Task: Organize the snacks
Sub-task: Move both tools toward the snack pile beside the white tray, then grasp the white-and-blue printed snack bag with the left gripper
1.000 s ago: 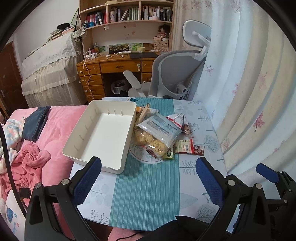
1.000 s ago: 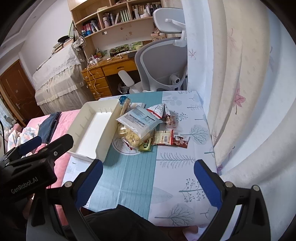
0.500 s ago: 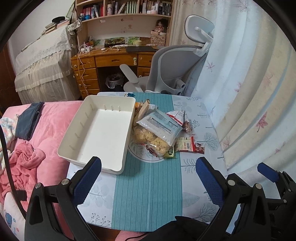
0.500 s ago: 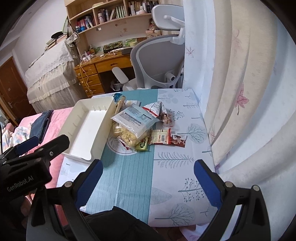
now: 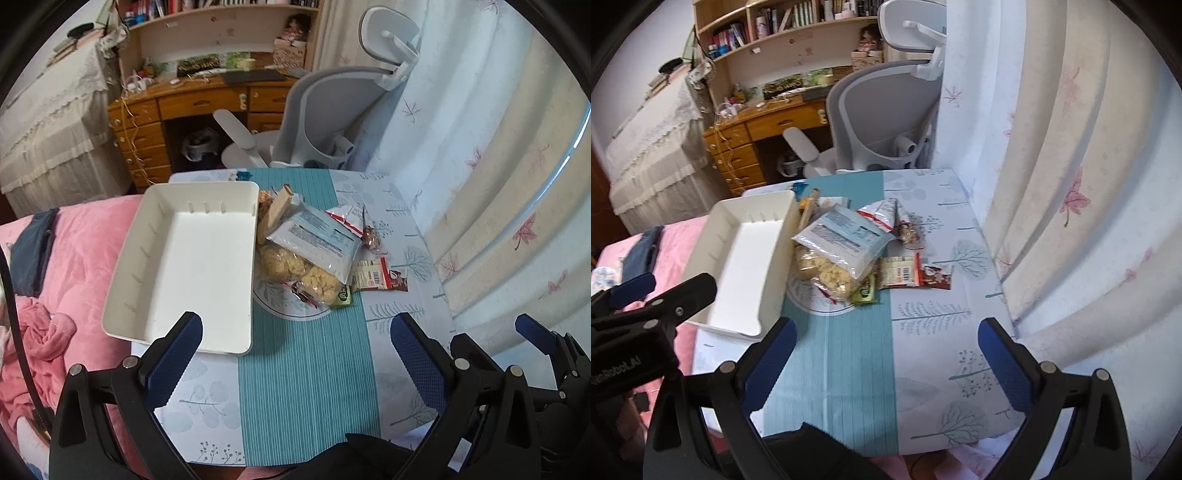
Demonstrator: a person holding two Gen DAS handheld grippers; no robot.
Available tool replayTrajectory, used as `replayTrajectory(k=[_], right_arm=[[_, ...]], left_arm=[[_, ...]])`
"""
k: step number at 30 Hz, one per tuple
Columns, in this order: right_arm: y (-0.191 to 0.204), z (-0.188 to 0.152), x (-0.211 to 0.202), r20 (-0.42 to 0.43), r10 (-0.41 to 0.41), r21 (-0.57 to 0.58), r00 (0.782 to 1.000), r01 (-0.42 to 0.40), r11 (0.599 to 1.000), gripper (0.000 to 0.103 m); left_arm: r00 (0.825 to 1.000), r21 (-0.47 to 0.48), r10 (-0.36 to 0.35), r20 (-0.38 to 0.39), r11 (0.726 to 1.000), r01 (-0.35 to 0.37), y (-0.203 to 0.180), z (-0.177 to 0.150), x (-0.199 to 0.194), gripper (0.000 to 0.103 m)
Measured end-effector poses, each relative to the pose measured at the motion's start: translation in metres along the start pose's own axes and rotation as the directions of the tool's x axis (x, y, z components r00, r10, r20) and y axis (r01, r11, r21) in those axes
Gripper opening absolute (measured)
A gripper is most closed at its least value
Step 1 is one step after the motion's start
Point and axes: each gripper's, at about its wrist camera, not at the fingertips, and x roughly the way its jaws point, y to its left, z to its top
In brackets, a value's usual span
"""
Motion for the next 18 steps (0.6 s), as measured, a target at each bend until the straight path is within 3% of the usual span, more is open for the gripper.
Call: replayTrajectory(k=[4, 7, 14, 18], right_arm=[[0.007, -0.002, 0.007, 0.028, -0.086, -0.033, 0.996, 0.087, 0.996, 0.099], [0.006, -0.003, 0.018, 0.0, -0.115, -0.035, 0.993, 0.115, 0.993, 0.099], [-0.002, 0.001, 0.044, -0.018, -0.116, -0.094, 0.993, 0.114, 0.989, 0.099], [-0.013, 0.012, 0.071, -0.023, -0.079, -0.161, 0.997, 0.075, 0.984, 0.099]], left_arm=[[0.998, -0.009, -0.026, -0.05, 1.0, 0.026, 0.009, 0.006, 0.02, 0.101], [0.994, -0.052, -0.044, -0.095, 0.998, 0.039, 0.017, 0.014, 0.034, 0.101], [0.988, -0.158, -0.071, -0.135, 0.986, 0.049, 0.018, 0.038, 0.069, 0.101], [0.986, -0.229, -0.053, -0.159, 0.973, 0.015, 0.012, 0.055, 0.091, 0.101]])
